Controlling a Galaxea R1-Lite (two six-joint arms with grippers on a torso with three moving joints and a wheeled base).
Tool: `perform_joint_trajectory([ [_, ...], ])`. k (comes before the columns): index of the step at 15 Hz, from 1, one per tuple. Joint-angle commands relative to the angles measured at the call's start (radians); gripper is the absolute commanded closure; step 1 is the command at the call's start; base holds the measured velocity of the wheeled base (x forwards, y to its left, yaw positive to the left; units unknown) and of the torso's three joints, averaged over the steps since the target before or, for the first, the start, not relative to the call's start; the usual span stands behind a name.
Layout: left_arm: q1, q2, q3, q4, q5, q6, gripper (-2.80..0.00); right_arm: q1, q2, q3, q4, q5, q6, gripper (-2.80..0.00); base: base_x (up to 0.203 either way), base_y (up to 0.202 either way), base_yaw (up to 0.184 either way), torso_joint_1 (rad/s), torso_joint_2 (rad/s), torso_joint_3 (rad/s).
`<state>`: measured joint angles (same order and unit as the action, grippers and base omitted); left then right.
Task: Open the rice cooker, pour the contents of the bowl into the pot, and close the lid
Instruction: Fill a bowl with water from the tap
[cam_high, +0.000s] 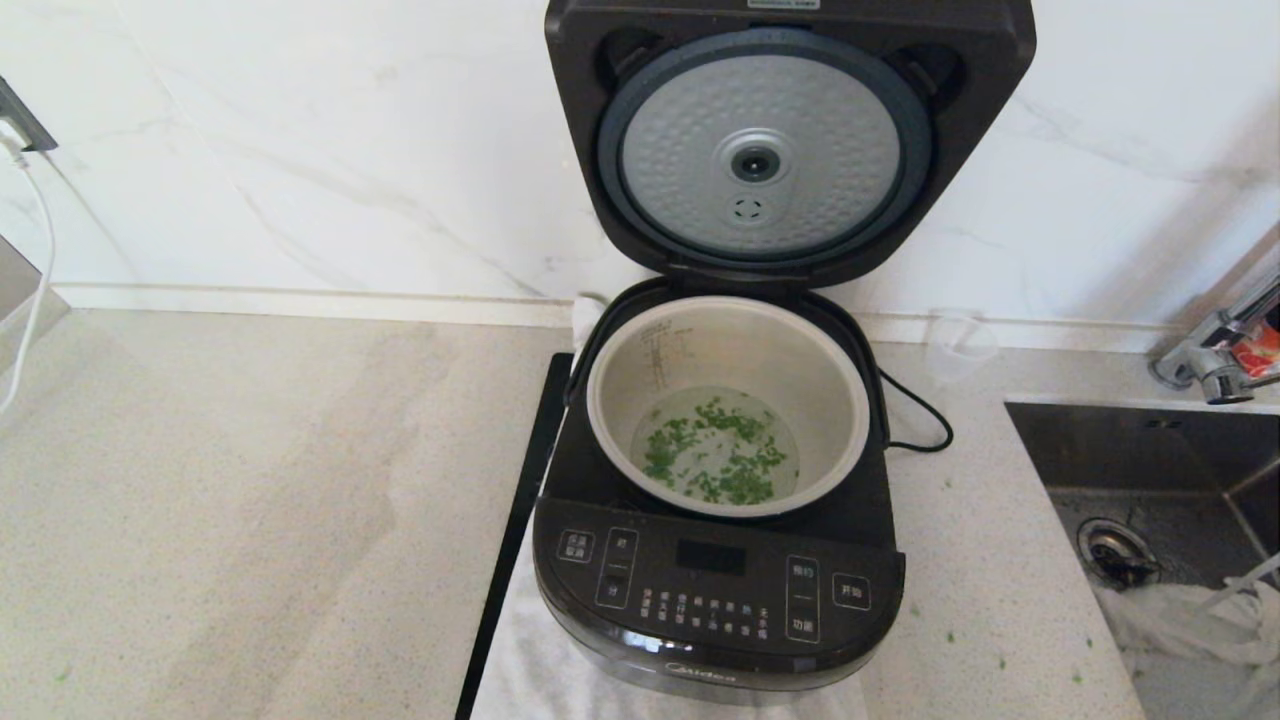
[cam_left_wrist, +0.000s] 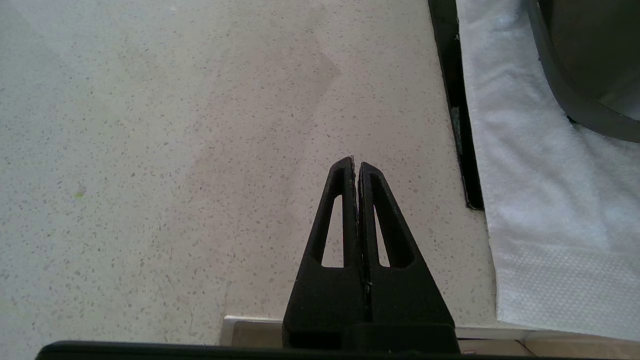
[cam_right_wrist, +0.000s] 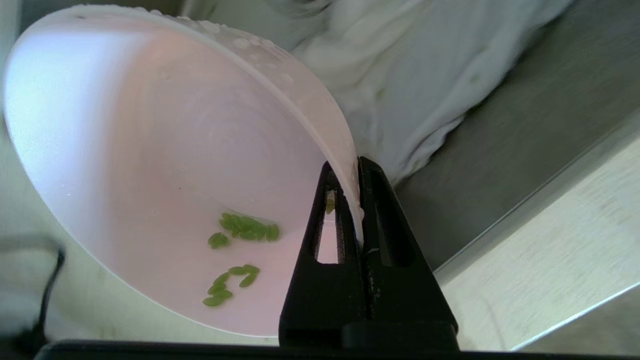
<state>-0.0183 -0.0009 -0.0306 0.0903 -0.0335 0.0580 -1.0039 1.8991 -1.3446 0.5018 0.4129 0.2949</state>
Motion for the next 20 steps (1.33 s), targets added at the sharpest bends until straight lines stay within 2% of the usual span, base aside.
perform_joint_trajectory([
  [1, 0.0, -0.001, 0.0, 0.0, 0.0, 0.0, 0.0, -0.066, 0.127, -0.086, 0.004, 0.025, 0.003, 0.0, 0.0, 0.0, 0.0, 0.0, 0.0, 0.0],
  [6, 0.0, -0.001, 0.0, 0.0, 0.0, 0.0, 0.0, -0.107, 0.215, -0.211, 0.01, 0.093, 0.033, 0.0, 0.0, 0.0, 0.0, 0.0, 0.0, 0.0],
  [12, 0.0, -0.001, 0.0, 0.0, 0.0, 0.0, 0.0, -0.089, 0.276, -0.293, 0.01, 0.098, 0.096, 0.0, 0.0, 0.0, 0.0, 0.0, 0.0, 0.0],
  [18, 0.0, -0.001, 0.0, 0.0, 0.0, 0.0, 0.0, -0.076, 0.265, -0.291, 0.017, 0.098, 0.099, 0.0, 0.0, 0.0, 0.0, 0.0, 0.0, 0.0],
  [20, 0.0, -0.001, 0.0, 0.0, 0.0, 0.0, 0.0, -0.067, 0.23, -0.282, 0.059, 0.107, 0.088, 0.0, 0.0, 0.0, 0.0, 0.0, 0.0, 0.0],
])
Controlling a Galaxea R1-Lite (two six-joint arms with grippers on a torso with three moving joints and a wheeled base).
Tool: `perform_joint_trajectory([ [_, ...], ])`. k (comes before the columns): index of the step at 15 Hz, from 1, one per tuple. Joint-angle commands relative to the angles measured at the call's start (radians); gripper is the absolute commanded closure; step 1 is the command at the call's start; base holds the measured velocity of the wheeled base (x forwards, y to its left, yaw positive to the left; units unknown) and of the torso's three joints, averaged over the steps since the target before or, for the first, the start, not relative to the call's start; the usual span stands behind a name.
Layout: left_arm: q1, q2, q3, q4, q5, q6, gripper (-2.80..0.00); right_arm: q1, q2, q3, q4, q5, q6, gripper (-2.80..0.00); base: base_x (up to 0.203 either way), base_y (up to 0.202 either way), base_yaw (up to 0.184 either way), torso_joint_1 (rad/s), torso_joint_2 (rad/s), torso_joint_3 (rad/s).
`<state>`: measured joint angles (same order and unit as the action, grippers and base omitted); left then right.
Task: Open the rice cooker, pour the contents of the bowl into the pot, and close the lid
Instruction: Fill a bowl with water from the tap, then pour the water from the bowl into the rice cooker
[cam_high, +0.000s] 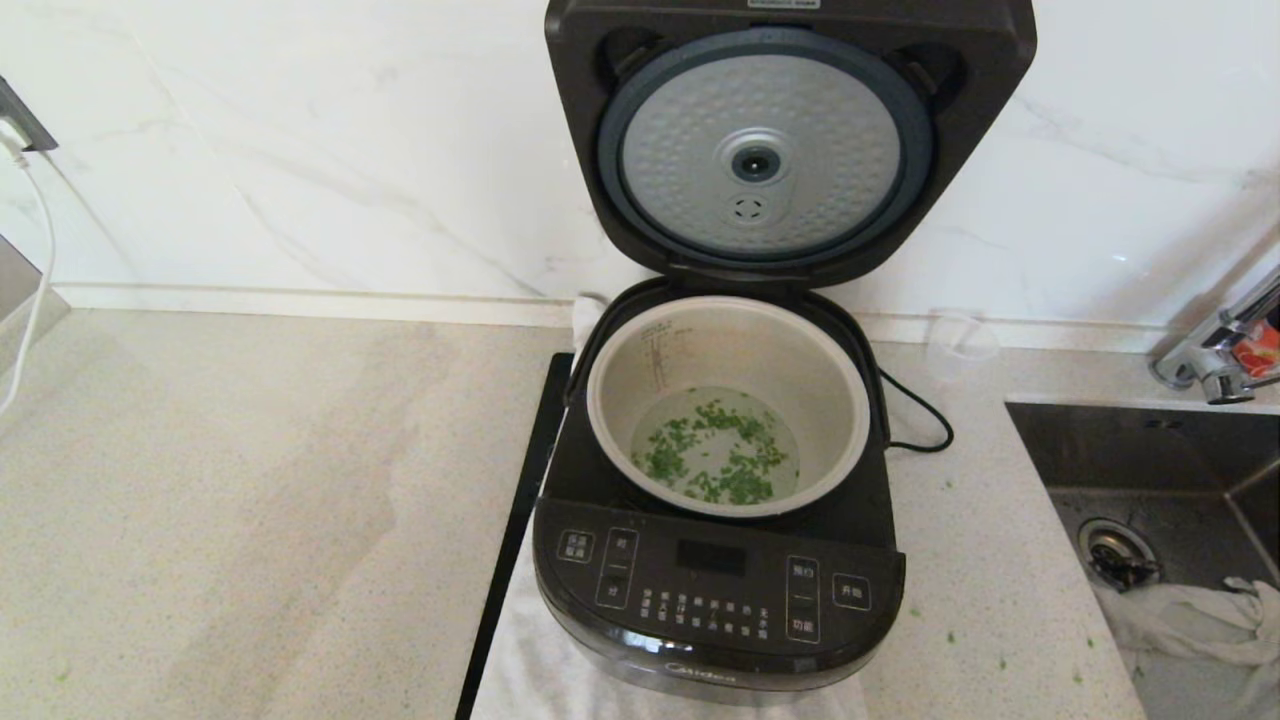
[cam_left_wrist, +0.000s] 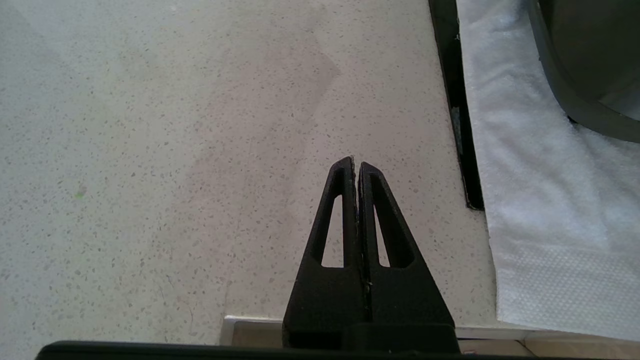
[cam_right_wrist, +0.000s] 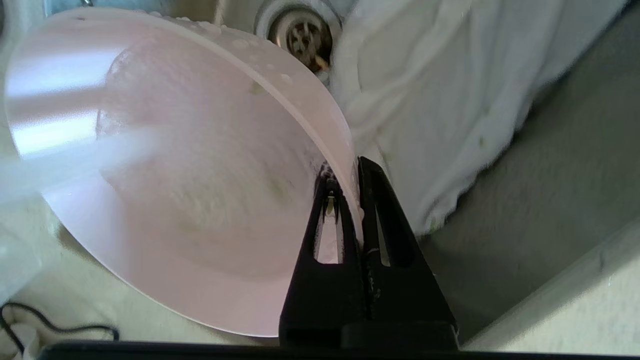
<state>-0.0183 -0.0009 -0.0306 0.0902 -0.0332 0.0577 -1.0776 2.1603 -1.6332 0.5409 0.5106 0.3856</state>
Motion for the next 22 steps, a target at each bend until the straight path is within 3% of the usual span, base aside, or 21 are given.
perform_joint_trajectory([
  [1, 0.0, -0.001, 0.0, 0.0, -0.001, 0.001, 0.0, 0.019, -0.06, 0.018, 0.05, 0.025, -0.021, 0.0, 0.0, 0.0, 0.0, 0.0, 0.0, 0.0],
  [4, 0.0, -0.001, 0.0, 0.0, -0.001, 0.001, 0.0, 0.088, -0.177, 0.081, 0.126, 0.04, -0.097, 0.0, 0.0, 0.0, 0.0, 0.0, 0.0, 0.0],
  [7, 0.0, -0.001, 0.0, 0.0, -0.001, 0.001, 0.0, 0.213, -0.311, 0.16, 0.163, 0.03, -0.112, 0.0, 0.0, 0.0, 0.0, 0.0, 0.0, 0.0],
  [12, 0.0, -0.001, 0.0, 0.0, -0.001, 0.001, 0.0, 0.497, -0.51, 0.28, 0.19, -0.053, -0.102, 0.0, 0.0, 0.0, 0.0, 0.0, 0.0, 0.0],
  [17, 0.001, -0.001, 0.0, 0.0, -0.001, 0.001, 0.0, 0.829, -0.623, 0.265, 0.231, -0.182, -0.005, 0.0, 0.0, 0.0, 0.0, 0.0, 0.0, 0.0],
  [19, 0.0, -0.001, 0.0, 0.0, -0.001, 0.001, 0.0, 0.973, -0.633, 0.216, 0.252, -0.254, 0.048, 0.0, 0.0, 0.0, 0.0, 0.0, 0.0, 0.0],
  [22, 0.0, -0.001, 0.0, 0.0, -0.001, 0.001, 0.0, 1.148, -0.625, 0.106, 0.297, -0.301, 0.114, 0.0, 0.0, 0.0, 0.0, 0.0, 0.0, 0.0],
])
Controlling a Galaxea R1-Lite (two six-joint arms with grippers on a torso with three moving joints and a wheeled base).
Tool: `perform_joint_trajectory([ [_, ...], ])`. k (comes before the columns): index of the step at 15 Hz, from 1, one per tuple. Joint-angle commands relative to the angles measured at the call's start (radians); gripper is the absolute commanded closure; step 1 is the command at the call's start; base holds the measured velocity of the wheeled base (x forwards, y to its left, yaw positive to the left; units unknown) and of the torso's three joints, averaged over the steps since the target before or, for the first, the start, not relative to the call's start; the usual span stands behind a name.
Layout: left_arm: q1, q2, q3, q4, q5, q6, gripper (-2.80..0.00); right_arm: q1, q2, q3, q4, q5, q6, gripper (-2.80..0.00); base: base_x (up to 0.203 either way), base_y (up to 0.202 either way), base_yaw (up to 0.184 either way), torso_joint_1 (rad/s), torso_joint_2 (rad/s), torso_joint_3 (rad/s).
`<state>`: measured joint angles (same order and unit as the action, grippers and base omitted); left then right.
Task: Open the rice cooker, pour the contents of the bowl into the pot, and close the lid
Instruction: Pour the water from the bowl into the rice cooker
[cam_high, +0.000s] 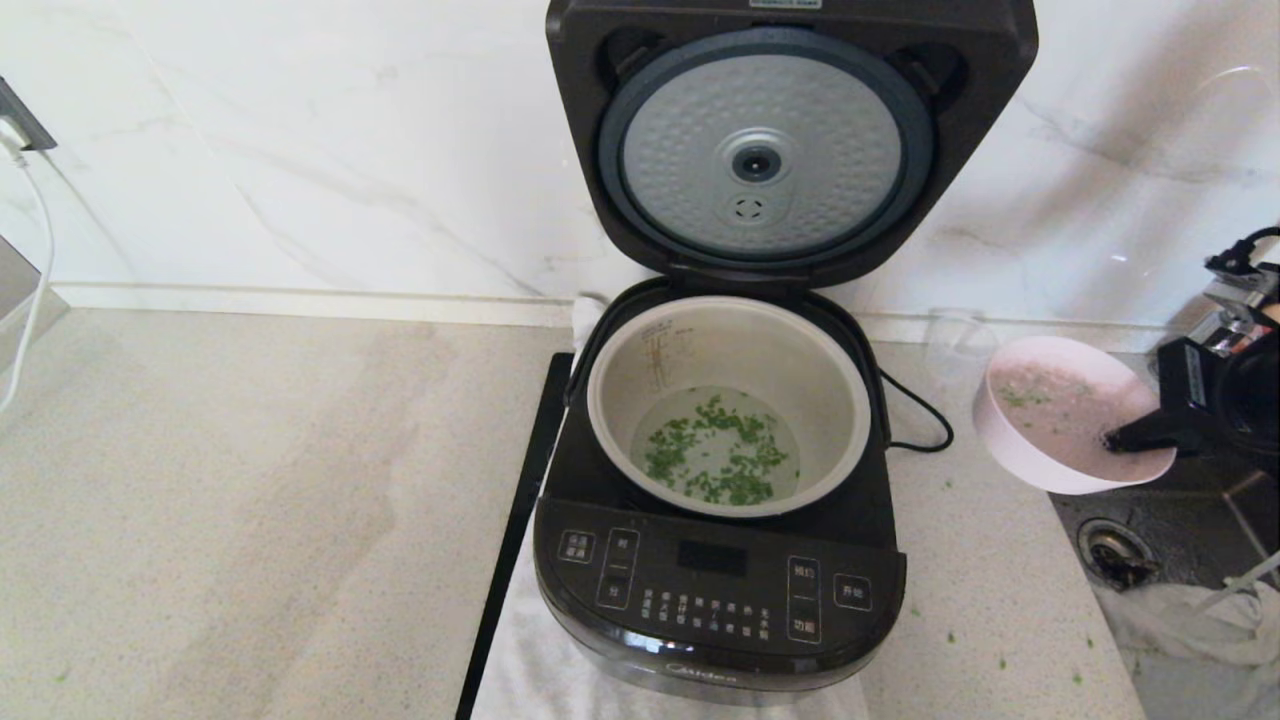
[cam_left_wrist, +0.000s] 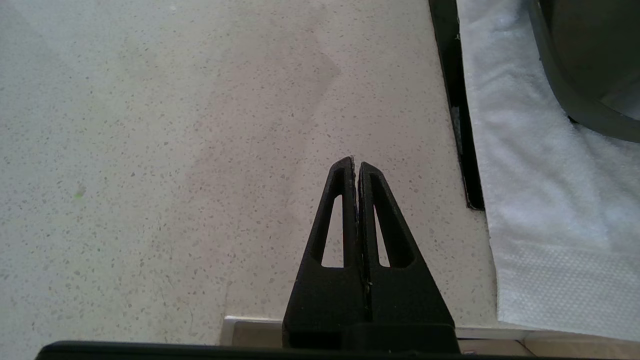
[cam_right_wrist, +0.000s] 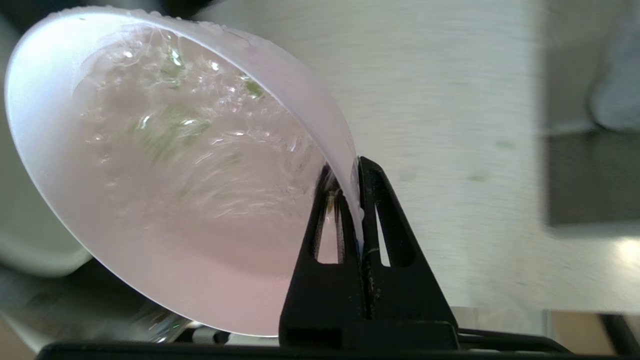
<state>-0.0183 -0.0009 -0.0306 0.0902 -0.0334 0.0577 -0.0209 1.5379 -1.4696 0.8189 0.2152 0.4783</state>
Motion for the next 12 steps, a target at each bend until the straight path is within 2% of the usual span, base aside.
perform_joint_trajectory([
  [1, 0.0, -0.001, 0.0, 0.0, 0.0, 0.001, 0.0, 0.142, 0.005, -0.095, 0.035, -0.011, 0.041, 0.0, 0.0, 0.0, 0.0, 0.0, 0.0, 0.0],
  [3, 0.0, -0.002, 0.0, 0.0, 0.0, 0.001, 0.0, 0.235, 0.031, -0.159, 0.054, -0.025, 0.068, 0.0, 0.0, 0.0, 0.0, 0.0, 0.0, 0.0],
  [6, 0.0, -0.001, 0.0, 0.0, 0.0, 0.001, 0.0, 0.343, 0.106, -0.242, 0.058, -0.096, 0.075, 0.0, 0.0, 0.0, 0.0, 0.0, 0.0, 0.0],
  [12, 0.0, -0.001, 0.0, 0.0, 0.0, 0.001, 0.0, 0.501, 0.236, -0.366, 0.059, -0.169, 0.123, 0.0, 0.0, 0.0, 0.0, 0.0, 0.0, 0.0],
])
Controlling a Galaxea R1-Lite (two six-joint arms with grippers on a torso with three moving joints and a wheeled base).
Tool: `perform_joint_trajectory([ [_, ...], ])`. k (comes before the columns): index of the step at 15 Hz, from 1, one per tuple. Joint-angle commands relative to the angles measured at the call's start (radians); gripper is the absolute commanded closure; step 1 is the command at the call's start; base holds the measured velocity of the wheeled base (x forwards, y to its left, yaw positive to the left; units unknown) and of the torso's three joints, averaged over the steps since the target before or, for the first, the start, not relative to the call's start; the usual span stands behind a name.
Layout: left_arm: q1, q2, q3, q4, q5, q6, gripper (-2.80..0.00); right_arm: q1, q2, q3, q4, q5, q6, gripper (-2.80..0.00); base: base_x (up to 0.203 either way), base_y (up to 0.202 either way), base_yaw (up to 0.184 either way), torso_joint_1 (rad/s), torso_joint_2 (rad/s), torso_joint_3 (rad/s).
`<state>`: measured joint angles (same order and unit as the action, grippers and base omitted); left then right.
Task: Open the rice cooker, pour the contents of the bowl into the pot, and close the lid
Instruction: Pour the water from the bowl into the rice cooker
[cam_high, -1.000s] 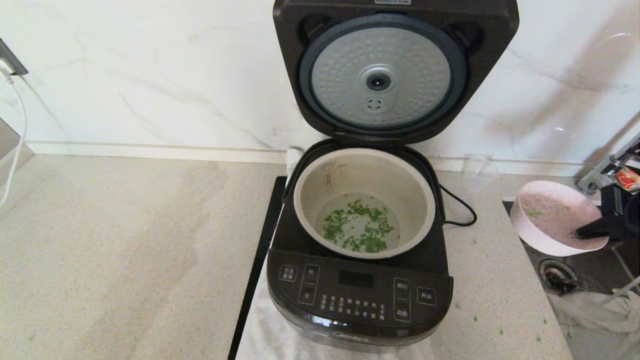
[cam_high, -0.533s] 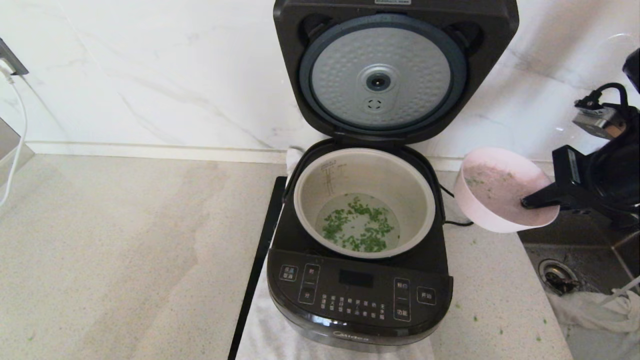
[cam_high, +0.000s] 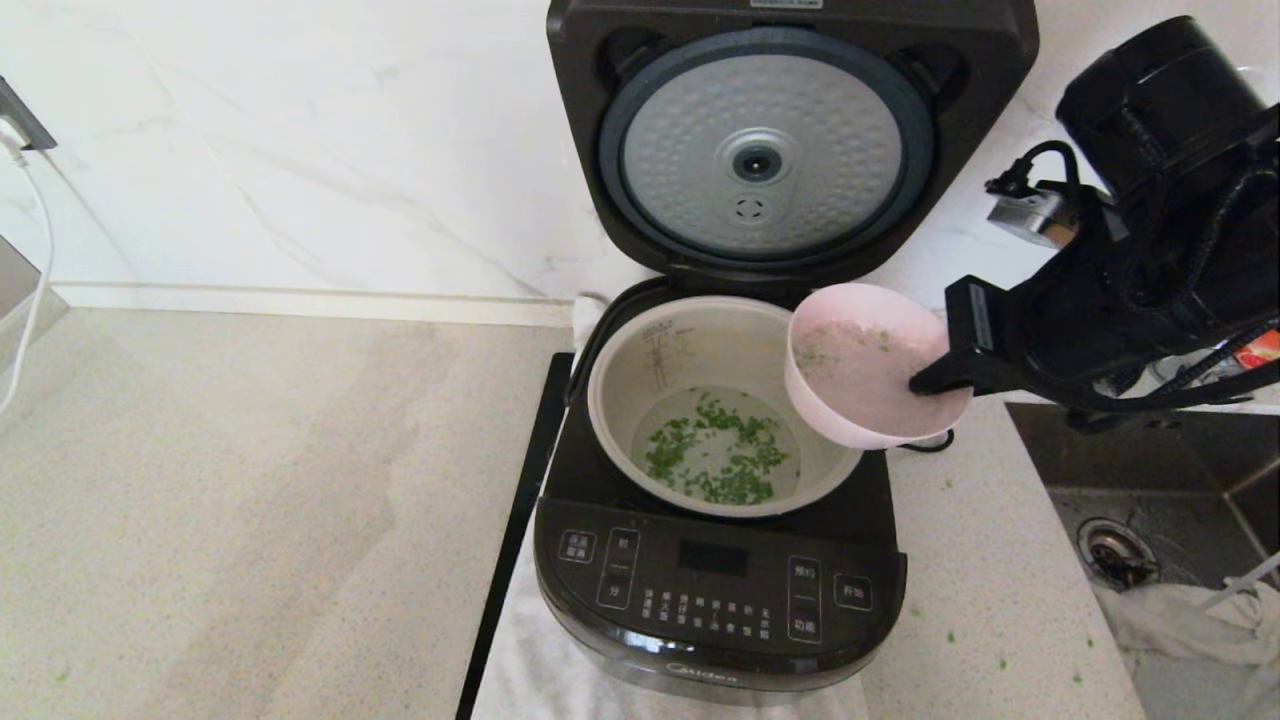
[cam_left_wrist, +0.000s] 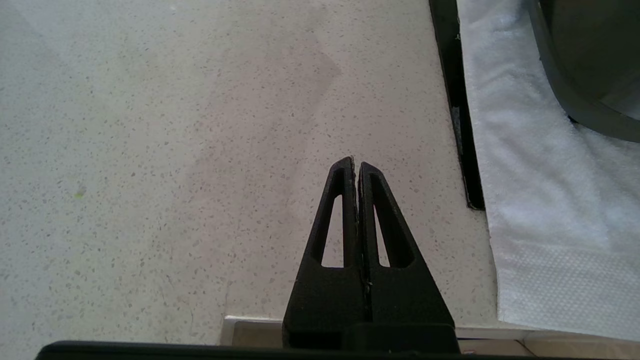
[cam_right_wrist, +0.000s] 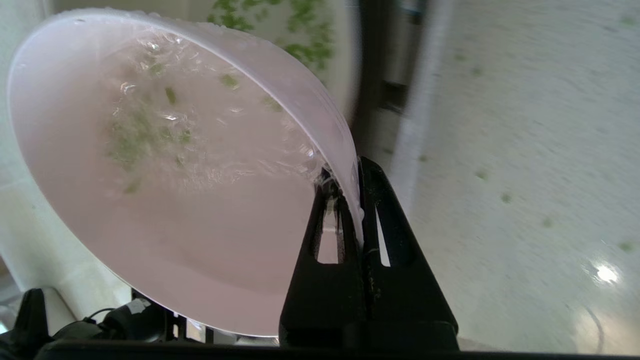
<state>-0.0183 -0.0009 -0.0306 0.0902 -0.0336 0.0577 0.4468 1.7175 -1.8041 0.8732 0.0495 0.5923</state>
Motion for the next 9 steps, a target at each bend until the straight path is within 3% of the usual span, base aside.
perform_joint_trajectory([
  [1, 0.0, -0.001, 0.0, 0.0, 0.0, 0.001, 0.0, 0.056, 0.07, -0.059, 0.005, -0.006, 0.019, 0.0, 0.0, 0.0, 0.0, 0.0, 0.0, 0.0],
  [4, 0.0, -0.001, 0.0, 0.0, 0.0, 0.001, 0.0, 0.109, 0.109, -0.125, 0.004, -0.019, 0.024, 0.0, 0.0, 0.0, 0.0, 0.0, 0.0, 0.0],
  [7, 0.0, -0.001, 0.0, 0.0, 0.0, 0.001, 0.0, 0.165, 0.16, -0.127, -0.032, -0.096, 0.024, 0.0, 0.0, 0.0, 0.0, 0.0, 0.0, 0.0],
  [9, 0.0, -0.001, 0.0, 0.0, 0.0, 0.001, 0.0, 0.177, 0.186, -0.127, -0.067, -0.107, 0.036, 0.0, 0.0, 0.0, 0.0, 0.0, 0.0, 0.0],
])
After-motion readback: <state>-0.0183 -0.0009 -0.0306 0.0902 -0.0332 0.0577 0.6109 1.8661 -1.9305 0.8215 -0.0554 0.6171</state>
